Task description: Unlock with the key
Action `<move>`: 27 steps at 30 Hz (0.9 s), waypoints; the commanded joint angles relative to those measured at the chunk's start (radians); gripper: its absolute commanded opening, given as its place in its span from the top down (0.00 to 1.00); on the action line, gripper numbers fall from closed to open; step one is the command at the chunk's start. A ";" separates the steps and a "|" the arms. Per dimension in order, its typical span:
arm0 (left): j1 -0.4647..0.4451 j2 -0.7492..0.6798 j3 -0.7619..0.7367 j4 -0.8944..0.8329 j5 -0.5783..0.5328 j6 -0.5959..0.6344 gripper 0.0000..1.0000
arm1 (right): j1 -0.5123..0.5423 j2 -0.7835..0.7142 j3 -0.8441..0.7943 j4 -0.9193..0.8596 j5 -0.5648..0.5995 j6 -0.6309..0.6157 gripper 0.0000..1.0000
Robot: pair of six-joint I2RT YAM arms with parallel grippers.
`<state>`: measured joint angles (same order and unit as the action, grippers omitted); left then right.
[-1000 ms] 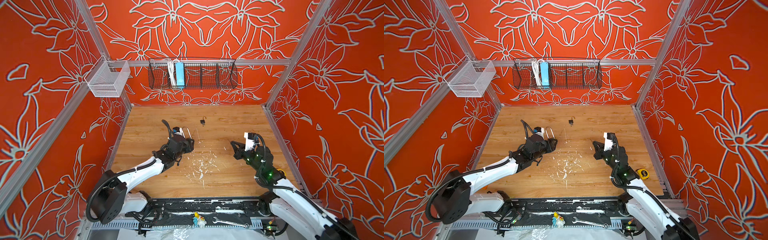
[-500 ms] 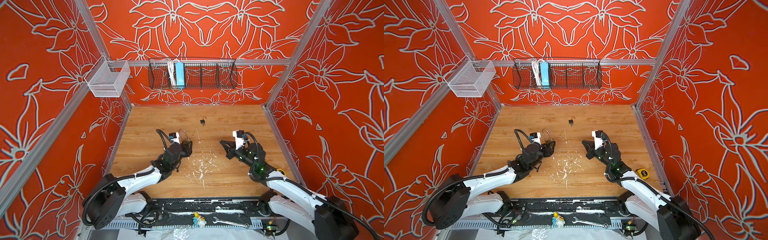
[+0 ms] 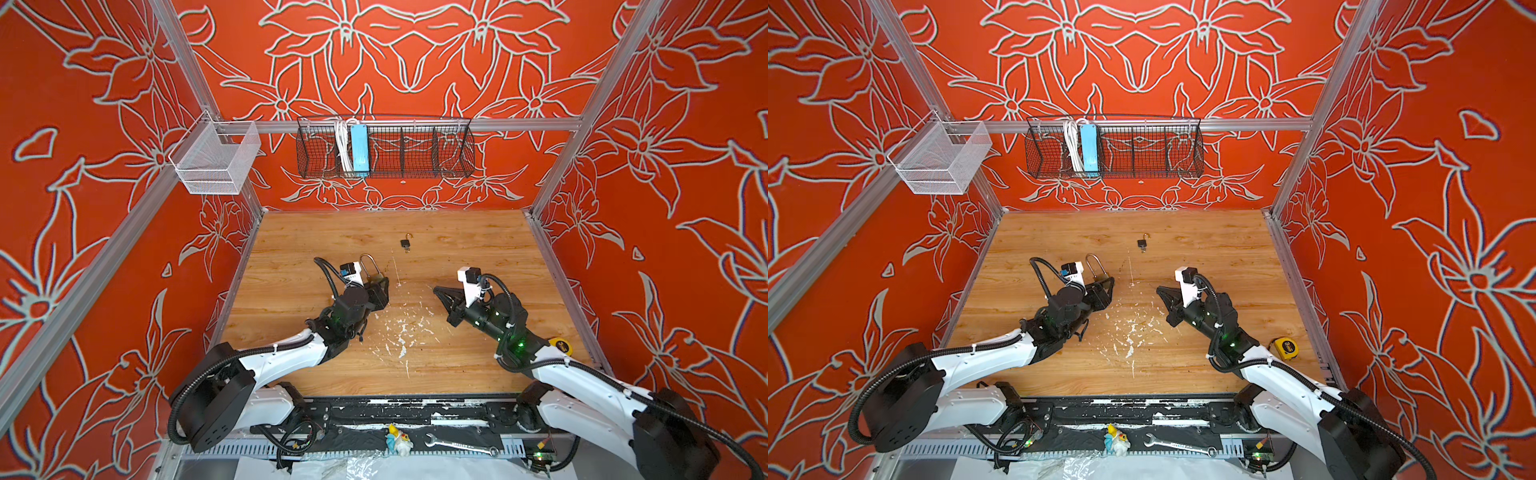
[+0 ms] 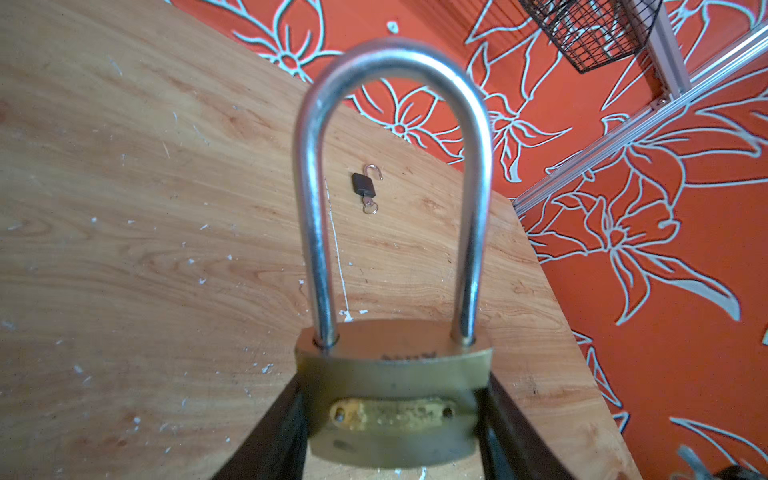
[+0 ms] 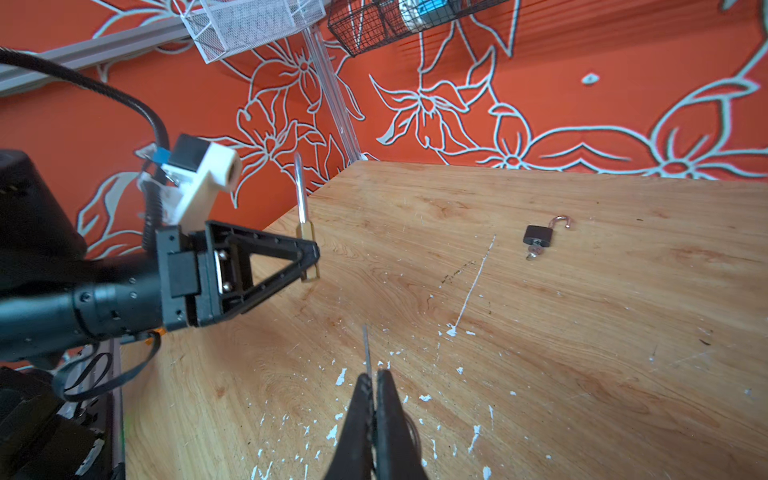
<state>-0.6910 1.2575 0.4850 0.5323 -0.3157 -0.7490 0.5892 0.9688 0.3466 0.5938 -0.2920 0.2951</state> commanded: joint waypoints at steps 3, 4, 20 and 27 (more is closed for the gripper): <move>0.001 -0.018 0.012 0.068 0.010 -0.101 1.00 | 0.022 0.045 0.000 0.056 -0.001 -0.005 1.00; 0.001 -0.018 0.010 0.069 0.012 -0.118 1.00 | 0.031 0.057 0.003 0.064 -0.010 -0.004 1.00; 0.001 0.049 -0.176 0.402 -0.051 -0.576 1.00 | 0.168 0.128 -0.037 0.213 0.124 0.032 1.00; 0.001 -0.001 -0.177 0.345 -0.026 -0.651 1.00 | 0.251 0.216 -0.026 0.274 0.208 0.024 1.00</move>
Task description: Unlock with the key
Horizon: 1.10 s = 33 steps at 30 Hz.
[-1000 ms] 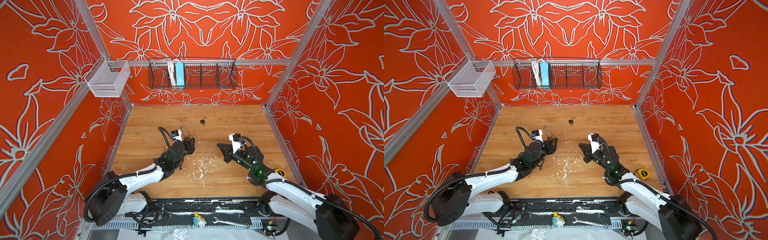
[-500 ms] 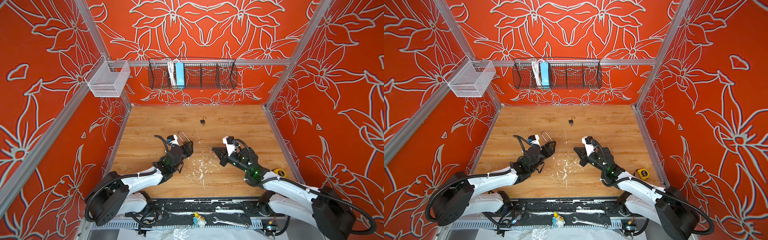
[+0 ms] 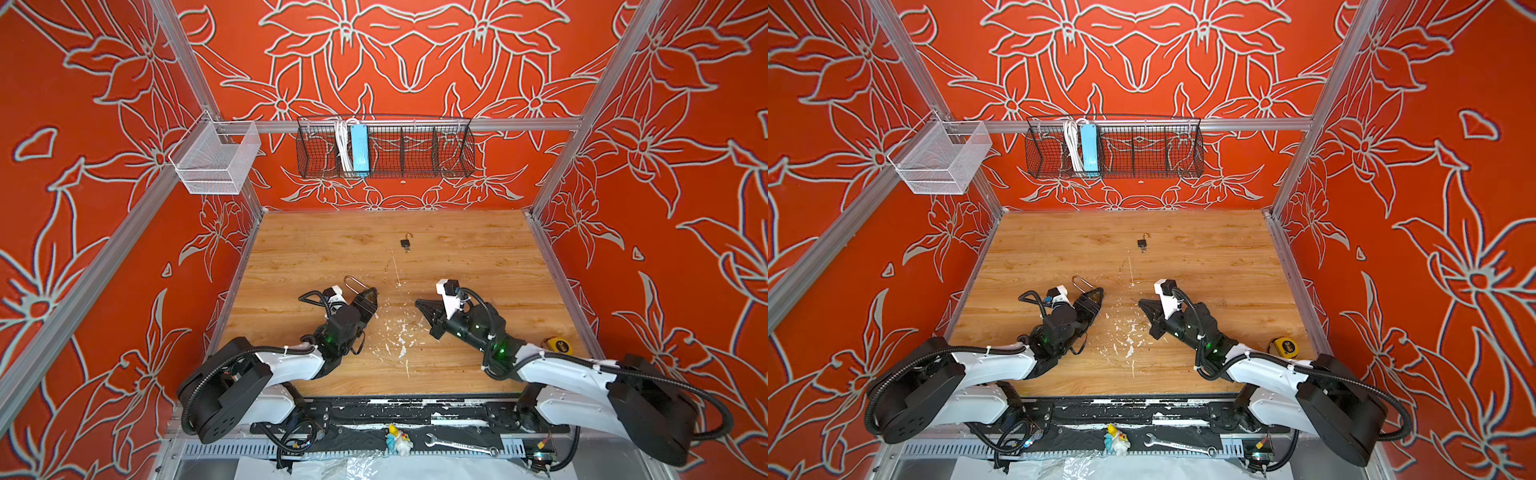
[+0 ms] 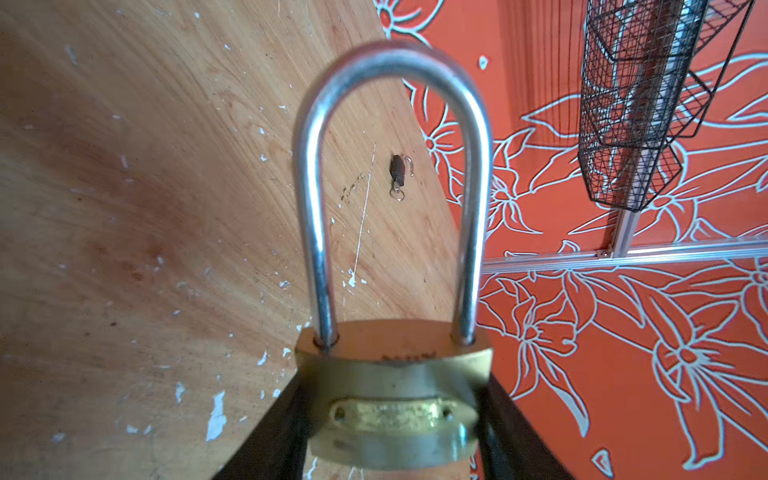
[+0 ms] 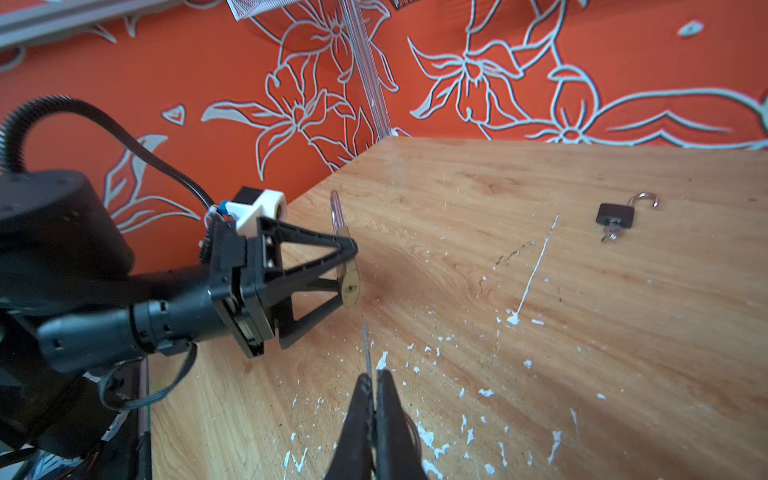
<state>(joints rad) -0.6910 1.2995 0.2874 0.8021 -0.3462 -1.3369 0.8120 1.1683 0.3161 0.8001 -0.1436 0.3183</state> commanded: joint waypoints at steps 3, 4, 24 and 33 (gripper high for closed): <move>0.001 -0.084 0.030 0.004 0.043 -0.137 1.00 | 0.072 0.043 0.021 0.079 0.109 -0.017 1.00; 0.001 -0.102 0.029 -0.012 0.047 -0.155 1.00 | 0.085 0.053 0.024 0.088 0.125 -0.020 1.00; 0.001 -0.224 0.017 -0.070 0.029 -0.142 1.00 | 0.141 0.236 0.207 0.061 0.171 0.032 1.00; 0.001 -0.263 0.013 -0.118 -0.013 -0.144 1.00 | 0.146 0.292 0.215 0.118 0.143 0.095 1.00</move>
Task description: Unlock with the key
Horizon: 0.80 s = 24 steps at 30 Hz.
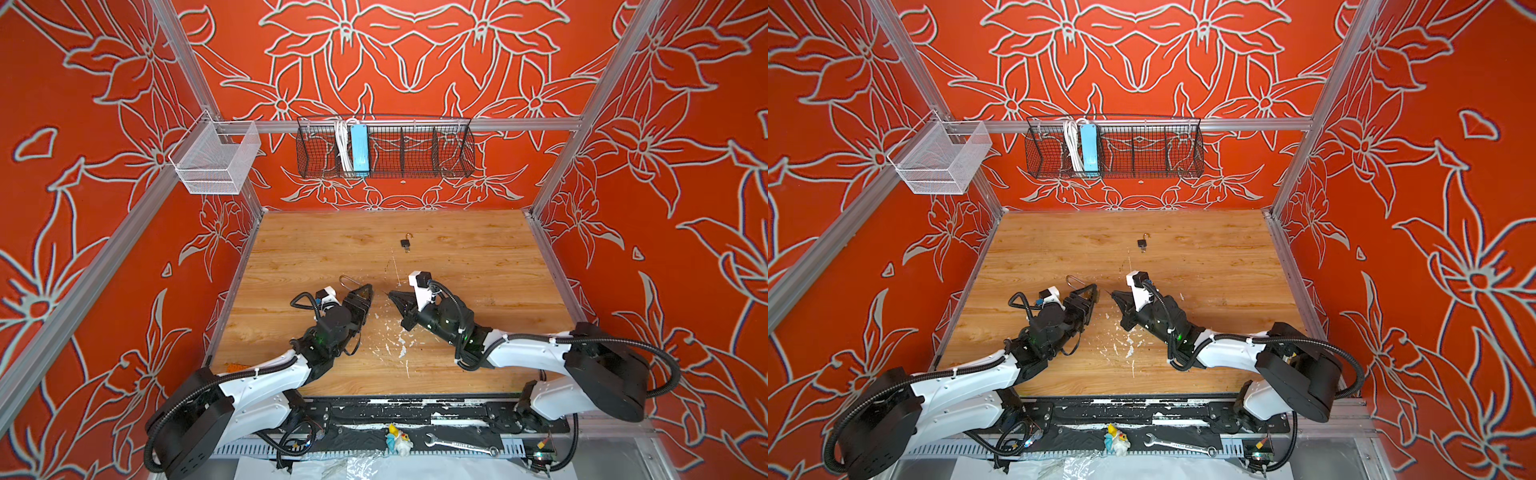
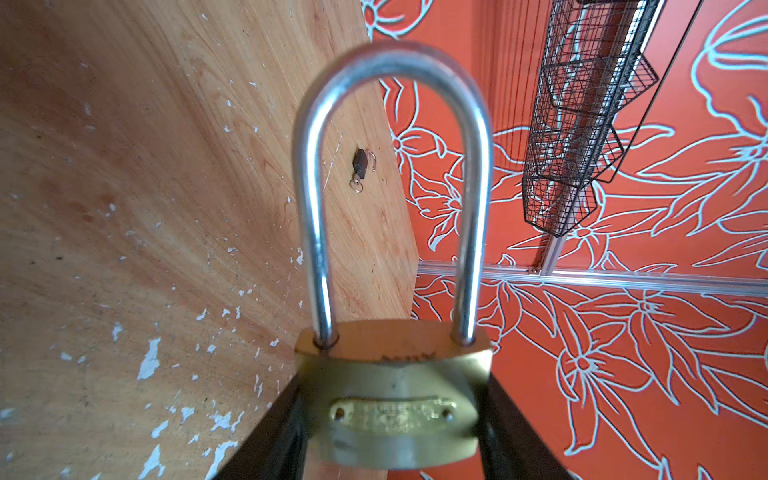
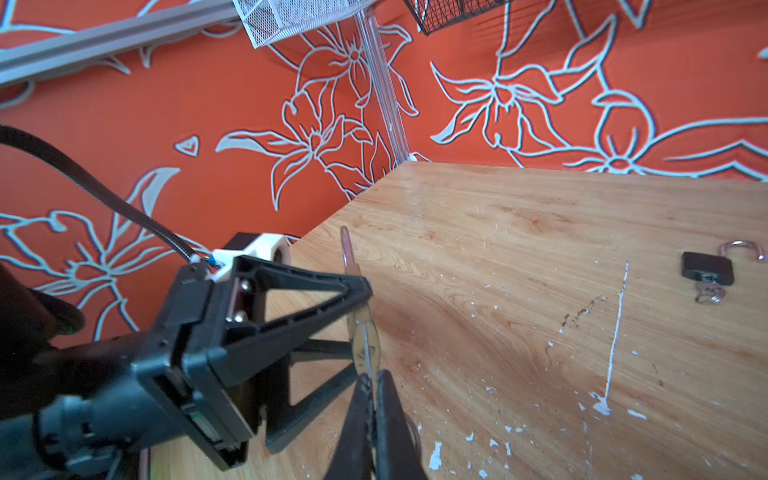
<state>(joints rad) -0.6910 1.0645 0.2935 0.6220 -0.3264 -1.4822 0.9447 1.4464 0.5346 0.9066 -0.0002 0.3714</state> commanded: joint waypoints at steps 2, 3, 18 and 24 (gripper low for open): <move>0.001 -0.033 0.006 0.054 -0.034 -0.012 1.00 | 0.019 0.024 -0.002 0.015 -0.003 0.027 1.00; 0.001 -0.034 0.008 0.048 -0.033 -0.016 1.00 | 0.020 0.033 -0.005 0.028 -0.006 0.021 1.00; 0.001 -0.032 0.010 0.041 -0.023 -0.030 1.00 | 0.045 0.073 0.019 0.024 -0.029 0.001 1.00; 0.001 -0.031 0.014 0.039 -0.018 -0.032 1.00 | 0.045 0.072 0.031 -0.002 -0.012 -0.006 1.00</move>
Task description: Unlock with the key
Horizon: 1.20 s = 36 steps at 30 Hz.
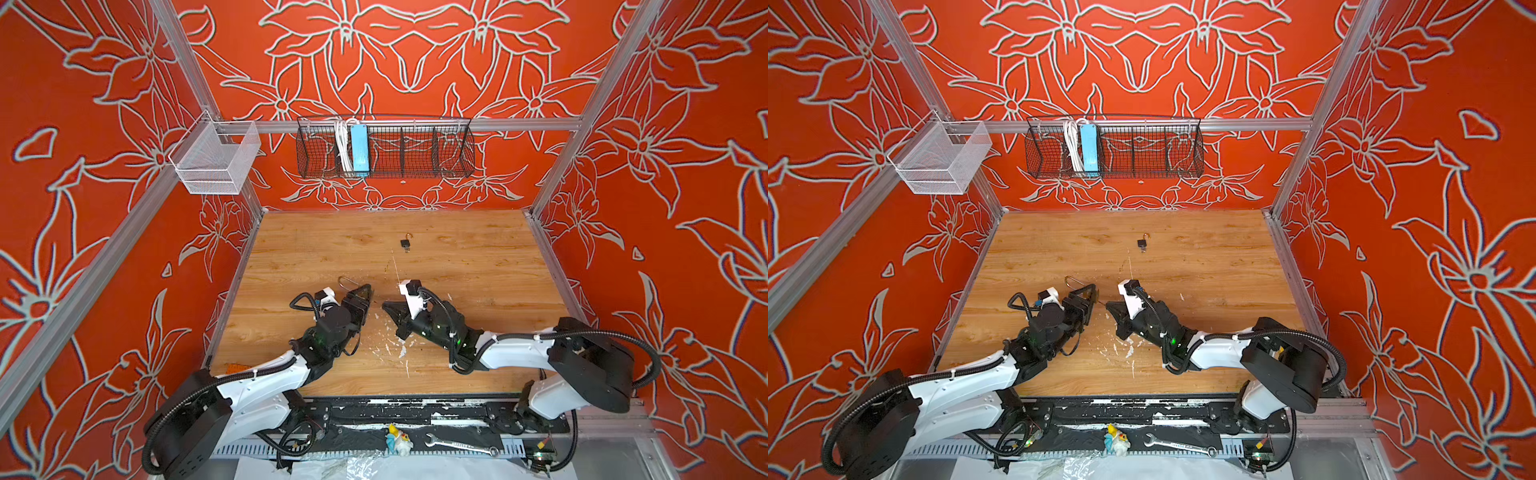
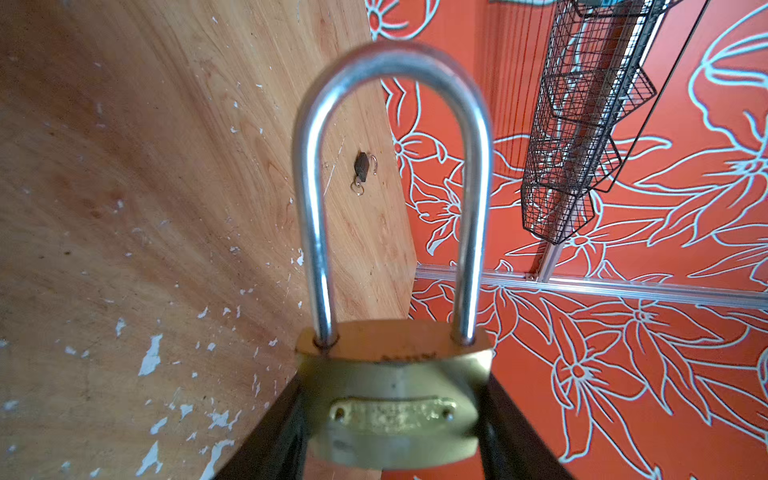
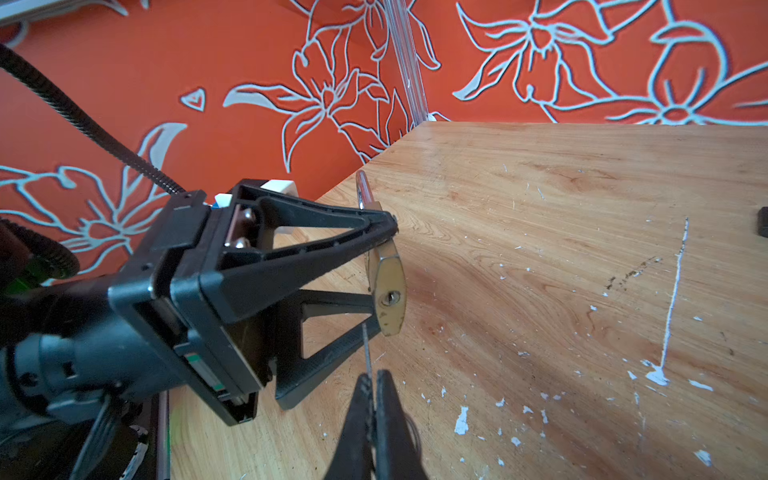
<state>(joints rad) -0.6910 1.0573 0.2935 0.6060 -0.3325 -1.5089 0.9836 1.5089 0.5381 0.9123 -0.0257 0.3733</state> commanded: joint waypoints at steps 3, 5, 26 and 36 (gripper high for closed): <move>0.001 -0.021 0.015 0.055 -0.008 -0.008 1.00 | 0.006 0.018 0.035 -0.014 0.019 -0.007 1.00; 0.001 -0.021 0.016 0.054 -0.003 -0.007 1.00 | 0.006 0.023 0.038 -0.012 0.021 -0.005 1.00; 0.001 -0.002 0.027 0.051 0.022 -0.013 1.00 | 0.002 0.026 0.054 -0.016 0.055 -0.011 1.00; 0.001 0.006 0.023 0.065 0.027 -0.020 1.00 | 0.001 0.055 0.068 -0.010 0.026 0.014 1.00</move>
<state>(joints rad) -0.6910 1.0737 0.2935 0.5842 -0.2939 -1.5269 0.9836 1.5455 0.5827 0.8944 0.0032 0.3721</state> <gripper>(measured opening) 0.570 0.051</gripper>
